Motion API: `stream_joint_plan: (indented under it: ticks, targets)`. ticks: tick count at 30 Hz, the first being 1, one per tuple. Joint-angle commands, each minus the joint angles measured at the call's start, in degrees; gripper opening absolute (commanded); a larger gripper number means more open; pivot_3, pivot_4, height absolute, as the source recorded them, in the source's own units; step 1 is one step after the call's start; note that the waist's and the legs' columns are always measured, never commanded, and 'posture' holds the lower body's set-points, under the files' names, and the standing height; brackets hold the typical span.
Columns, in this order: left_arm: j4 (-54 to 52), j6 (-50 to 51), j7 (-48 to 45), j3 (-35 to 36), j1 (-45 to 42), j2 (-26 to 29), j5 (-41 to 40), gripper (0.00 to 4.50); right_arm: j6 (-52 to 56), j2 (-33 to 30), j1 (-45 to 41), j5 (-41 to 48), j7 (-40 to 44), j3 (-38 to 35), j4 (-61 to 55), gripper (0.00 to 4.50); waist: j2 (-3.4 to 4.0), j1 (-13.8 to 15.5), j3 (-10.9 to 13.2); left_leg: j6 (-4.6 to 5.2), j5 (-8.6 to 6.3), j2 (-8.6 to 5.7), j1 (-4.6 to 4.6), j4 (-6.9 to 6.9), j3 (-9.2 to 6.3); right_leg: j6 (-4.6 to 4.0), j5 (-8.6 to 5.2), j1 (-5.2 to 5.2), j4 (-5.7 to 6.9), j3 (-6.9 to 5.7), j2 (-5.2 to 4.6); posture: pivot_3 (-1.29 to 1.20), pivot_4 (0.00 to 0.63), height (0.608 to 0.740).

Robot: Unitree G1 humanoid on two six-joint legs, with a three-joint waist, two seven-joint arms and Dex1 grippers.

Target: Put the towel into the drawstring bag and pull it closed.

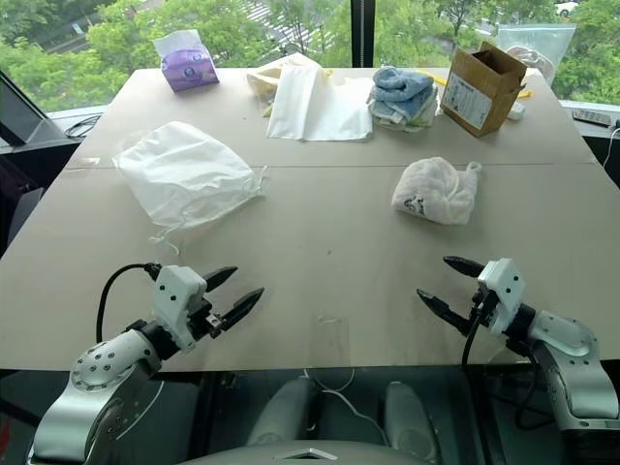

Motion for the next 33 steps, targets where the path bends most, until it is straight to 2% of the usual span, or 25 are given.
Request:
stream_joint_plan:
  ticks: [1, 21, 24, 28, 33]
  targets:
    - [-0.95, -0.01, 0.70, -0.25, -0.90, -0.65, -0.30, 3.36, -1.31, 0.02, 0.57, 0.65, 0.04, -0.77, -1.57, 4.50, 0.00, 0.01, 0.00, 0.00, 0.00, 0.00, 0.00, 0.00, 0.00, 0.00, 0.00, 0.00, 0.00, 0.00, 0.00, 0.00, 0.150, 0.740]
    - [-0.70, 0.49, 2.34, 0.53, -2.54, -2.03, -0.24, 3.36, -2.87, 0.98, 0.12, 0.27, -0.36, -0.29, -0.03, 4.50, 0.00, 0.01, 0.00, 0.00, 0.00, 0.00, 0.00, 0.00, 0.01, 0.00, 0.00, 0.00, 0.00, 0.00, 0.00, 0.00, 0.150, 0.740]
    - [0.22, -0.51, 4.30, 0.58, -4.66, -2.35, 1.77, 3.36, -2.73, 1.47, -0.36, 0.89, -0.07, 0.29, -1.05, 4.50, 0.00, 0.02, 0.00, 0.00, 0.00, 0.00, 0.00, 0.00, -0.01, 0.00, 0.00, 0.00, 0.00, 0.00, 0.00, 0.00, 0.150, 0.740]
    - [5.30, -6.06, 12.12, 0.03, -12.48, -1.31, 13.37, 3.36, -2.83, 3.26, -0.09, 4.70, 2.46, 2.78, -6.37, 4.50, 0.00, 0.10, 0.00, 0.00, 0.00, 0.00, 0.00, 0.01, -0.05, 0.00, 0.00, 0.00, 0.01, -0.02, 0.07, 0.00, 0.150, 0.740]
    - [15.14, -12.34, 19.05, -2.99, -22.48, 2.63, 27.75, 3.36, 0.70, 5.91, -1.85, 7.68, -0.47, 4.22, -10.43, 4.50, -0.01, 0.00, 0.01, -0.01, 0.01, -0.03, -0.01, 0.01, -0.04, 0.02, 0.01, -0.01, 0.01, -0.02, 0.08, 0.00, 0.150, 0.740]
